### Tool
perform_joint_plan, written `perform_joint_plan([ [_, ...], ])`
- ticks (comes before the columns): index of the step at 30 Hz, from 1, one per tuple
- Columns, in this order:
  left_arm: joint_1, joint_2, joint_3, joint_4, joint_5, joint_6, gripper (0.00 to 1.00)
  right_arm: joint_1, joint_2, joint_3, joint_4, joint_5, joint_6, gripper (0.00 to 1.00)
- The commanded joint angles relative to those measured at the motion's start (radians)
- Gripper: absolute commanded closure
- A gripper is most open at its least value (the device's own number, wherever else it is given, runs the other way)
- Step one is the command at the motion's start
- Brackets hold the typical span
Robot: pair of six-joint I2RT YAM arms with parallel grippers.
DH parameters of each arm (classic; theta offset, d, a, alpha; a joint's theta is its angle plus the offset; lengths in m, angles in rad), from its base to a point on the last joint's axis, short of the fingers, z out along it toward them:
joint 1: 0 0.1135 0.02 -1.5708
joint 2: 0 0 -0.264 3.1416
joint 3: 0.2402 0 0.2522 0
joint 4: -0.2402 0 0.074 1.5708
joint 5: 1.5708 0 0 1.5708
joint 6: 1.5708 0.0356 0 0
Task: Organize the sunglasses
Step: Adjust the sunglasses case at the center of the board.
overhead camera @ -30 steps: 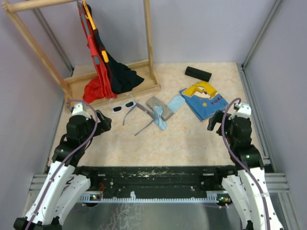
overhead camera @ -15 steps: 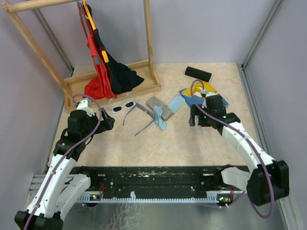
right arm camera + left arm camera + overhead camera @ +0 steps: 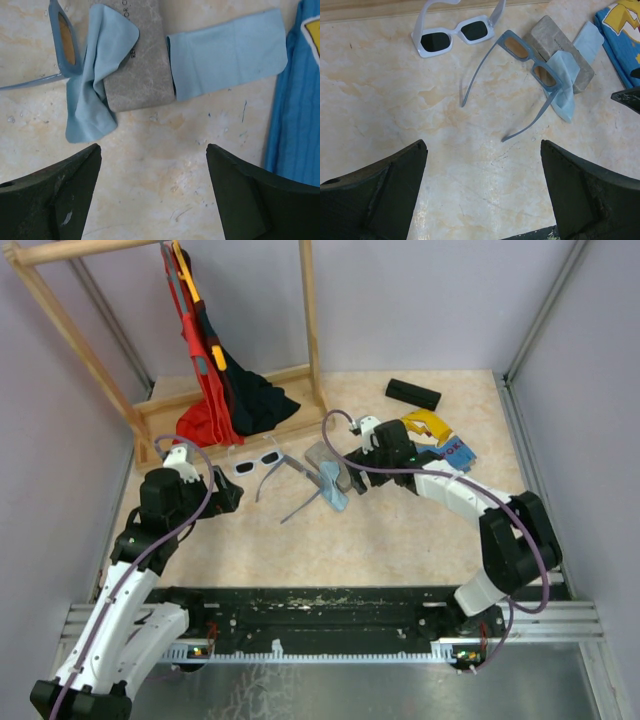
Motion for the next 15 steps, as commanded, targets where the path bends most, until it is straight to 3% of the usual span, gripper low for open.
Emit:
perform_joint_plan([
  [1,0.010,-0.006,0.036,0.026,0.013,0.015,0.00,0.007,0.055,0.085,0.112,-0.081,-0.110,0.14],
  [15,0.010,0.007,0.035,0.027,0.019,0.013,0.00,0.007,0.281,0.202,0.117,-0.171,-0.163,0.11],
])
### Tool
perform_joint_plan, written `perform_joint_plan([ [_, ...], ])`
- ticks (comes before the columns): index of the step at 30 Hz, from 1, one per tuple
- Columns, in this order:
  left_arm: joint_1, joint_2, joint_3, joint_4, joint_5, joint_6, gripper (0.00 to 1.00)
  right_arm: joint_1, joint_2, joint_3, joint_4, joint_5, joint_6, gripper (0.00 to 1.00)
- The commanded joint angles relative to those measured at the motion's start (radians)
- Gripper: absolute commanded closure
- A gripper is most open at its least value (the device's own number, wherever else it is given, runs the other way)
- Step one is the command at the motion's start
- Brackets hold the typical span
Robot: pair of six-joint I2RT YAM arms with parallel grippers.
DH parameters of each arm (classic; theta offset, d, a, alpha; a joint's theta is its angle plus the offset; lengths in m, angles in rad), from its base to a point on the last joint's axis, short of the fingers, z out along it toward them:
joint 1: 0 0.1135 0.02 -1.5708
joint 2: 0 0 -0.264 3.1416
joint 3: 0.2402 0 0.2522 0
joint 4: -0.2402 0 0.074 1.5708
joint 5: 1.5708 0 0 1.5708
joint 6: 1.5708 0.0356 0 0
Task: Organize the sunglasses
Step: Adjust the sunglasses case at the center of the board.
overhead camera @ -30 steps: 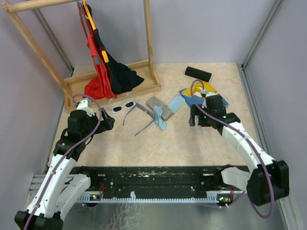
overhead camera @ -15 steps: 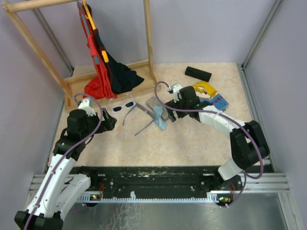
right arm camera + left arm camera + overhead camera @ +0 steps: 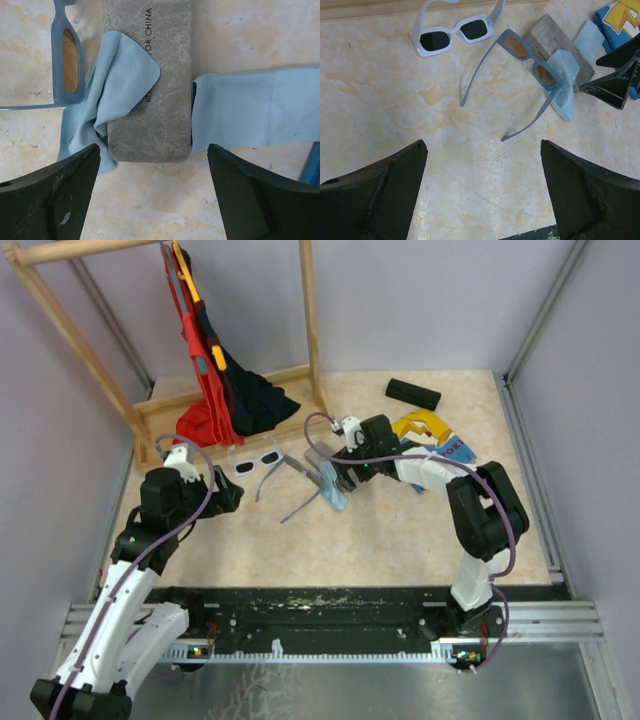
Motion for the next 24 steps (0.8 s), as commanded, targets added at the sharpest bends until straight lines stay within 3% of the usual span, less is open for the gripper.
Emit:
perform_joint_plan([
  [1,0.009,0.002,0.035,0.025,0.015,0.014,0.00,0.007,0.037,0.069,0.035,-0.035,-0.034,0.11],
  [11,0.009,0.002,0.036,0.026,0.013,0.012,0.00,0.007,0.114,0.101,0.032,-0.059,-0.042,0.13],
  [19,0.009,0.008,0.036,0.025,0.014,0.011,0.00,0.010,0.099,0.111,0.029,-0.064,-0.032,0.36],
  [24,0.009,0.011,0.036,0.025,0.015,0.012,0.00,0.020,0.010,0.091,0.030,0.012,-0.022,0.43],
])
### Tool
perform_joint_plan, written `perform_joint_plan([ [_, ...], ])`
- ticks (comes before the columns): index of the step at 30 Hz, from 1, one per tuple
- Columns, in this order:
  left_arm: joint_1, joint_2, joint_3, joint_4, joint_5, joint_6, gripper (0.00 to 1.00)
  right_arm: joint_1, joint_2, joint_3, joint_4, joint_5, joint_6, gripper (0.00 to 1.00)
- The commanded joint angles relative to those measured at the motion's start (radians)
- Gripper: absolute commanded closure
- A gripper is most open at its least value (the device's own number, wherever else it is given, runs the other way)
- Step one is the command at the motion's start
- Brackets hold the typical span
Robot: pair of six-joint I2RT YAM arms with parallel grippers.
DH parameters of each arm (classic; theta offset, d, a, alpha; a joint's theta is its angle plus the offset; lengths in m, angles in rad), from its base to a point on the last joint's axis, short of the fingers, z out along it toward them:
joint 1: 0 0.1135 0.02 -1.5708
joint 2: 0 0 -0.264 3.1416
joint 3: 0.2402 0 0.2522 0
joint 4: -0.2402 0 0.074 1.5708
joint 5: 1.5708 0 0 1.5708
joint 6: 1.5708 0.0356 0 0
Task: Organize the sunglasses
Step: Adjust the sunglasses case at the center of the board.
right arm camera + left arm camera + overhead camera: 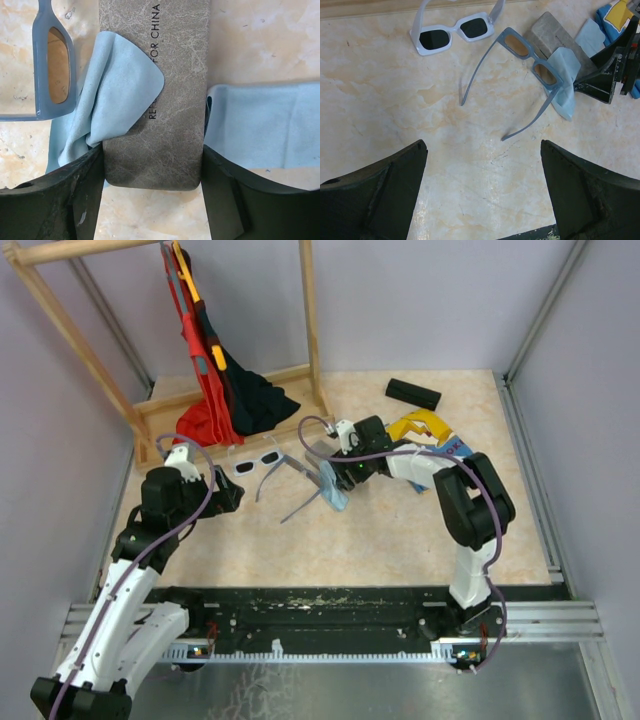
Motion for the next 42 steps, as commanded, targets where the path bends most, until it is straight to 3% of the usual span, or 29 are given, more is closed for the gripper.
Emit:
perform_joint_plan([
  [1,0.009,0.003,0.035,0.025,0.013,0.012,0.00,0.014,-0.129,0.026,0.035,0.061,0.012,0.43],
  [12,0.009,0.007,0.036,0.027,0.022,0.013,0.00,0.015,-0.226,-0.010,0.015,0.213,0.065,0.45],
  [20,0.008,0.003,0.033,0.027,0.022,0.013,0.00,0.020,-0.227,-0.046,-0.016,0.064,0.050,0.43],
  [26,0.008,0.007,0.034,0.029,0.029,0.014,0.00,0.028,-0.178,-0.072,-0.044,0.098,0.050,0.41],
  [29,0.007,0.009,0.033,0.029,0.031,0.013,0.00,0.033,-0.171,-0.085,-0.033,0.105,0.054,0.30],
  [33,0.007,0.011,0.034,0.029,0.030,0.013,0.00,0.038,-0.179,-0.078,-0.031,0.117,0.052,0.22],
  [42,0.007,0.012,0.034,0.029,0.030,0.014,0.00,0.038,-0.165,-0.004,-0.068,0.112,0.017,0.21],
])
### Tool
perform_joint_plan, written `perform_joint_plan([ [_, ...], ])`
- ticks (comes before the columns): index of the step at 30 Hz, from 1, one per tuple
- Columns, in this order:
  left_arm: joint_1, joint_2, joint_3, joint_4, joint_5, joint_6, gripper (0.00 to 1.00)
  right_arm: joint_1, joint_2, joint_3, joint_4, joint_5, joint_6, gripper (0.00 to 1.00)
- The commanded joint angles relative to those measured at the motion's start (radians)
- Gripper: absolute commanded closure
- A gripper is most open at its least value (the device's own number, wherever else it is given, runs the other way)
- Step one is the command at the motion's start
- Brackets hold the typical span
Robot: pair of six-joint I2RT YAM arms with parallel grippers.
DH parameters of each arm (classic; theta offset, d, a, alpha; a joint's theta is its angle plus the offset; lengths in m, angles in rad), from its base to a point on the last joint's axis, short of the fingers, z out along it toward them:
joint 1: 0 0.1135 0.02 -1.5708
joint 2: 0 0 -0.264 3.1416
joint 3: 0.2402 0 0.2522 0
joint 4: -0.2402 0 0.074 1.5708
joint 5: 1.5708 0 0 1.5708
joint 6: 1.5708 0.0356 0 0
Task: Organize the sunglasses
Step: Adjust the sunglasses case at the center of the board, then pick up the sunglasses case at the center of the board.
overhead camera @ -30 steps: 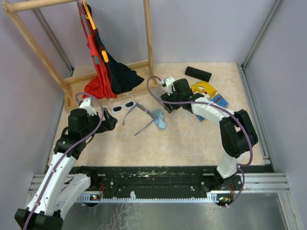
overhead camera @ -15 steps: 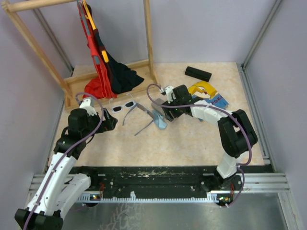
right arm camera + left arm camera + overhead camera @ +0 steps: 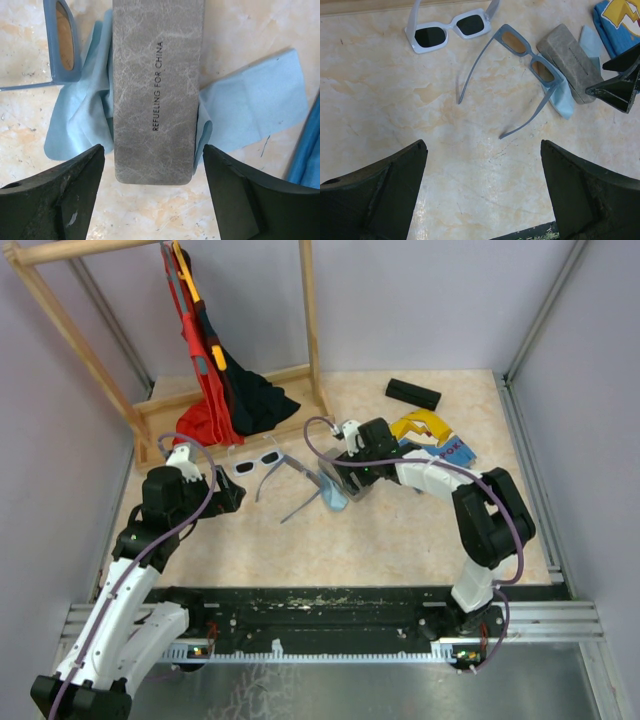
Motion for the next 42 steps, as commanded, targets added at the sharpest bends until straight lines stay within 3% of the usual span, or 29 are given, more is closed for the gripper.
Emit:
perform_joint_plan([
  [1,0.007,0.002,0.033,0.027,0.015,0.013,0.00,0.011,0.009,0.092,-0.003,-0.011,-0.040,0.21],
  [18,0.007,0.007,0.033,0.027,0.014,0.014,0.00,0.014,0.213,0.333,-0.075,-0.078,-0.067,0.26],
  [31,0.007,0.014,0.033,0.027,0.019,0.015,0.00,0.018,0.283,0.348,-0.092,-0.082,-0.076,0.23],
  [37,0.007,0.015,0.032,0.027,0.017,0.015,0.00,0.023,0.283,0.347,-0.083,-0.060,-0.077,0.40],
  [42,0.007,0.014,0.032,0.027,0.016,0.014,0.00,0.026,0.206,0.340,-0.055,-0.039,-0.073,0.45],
])
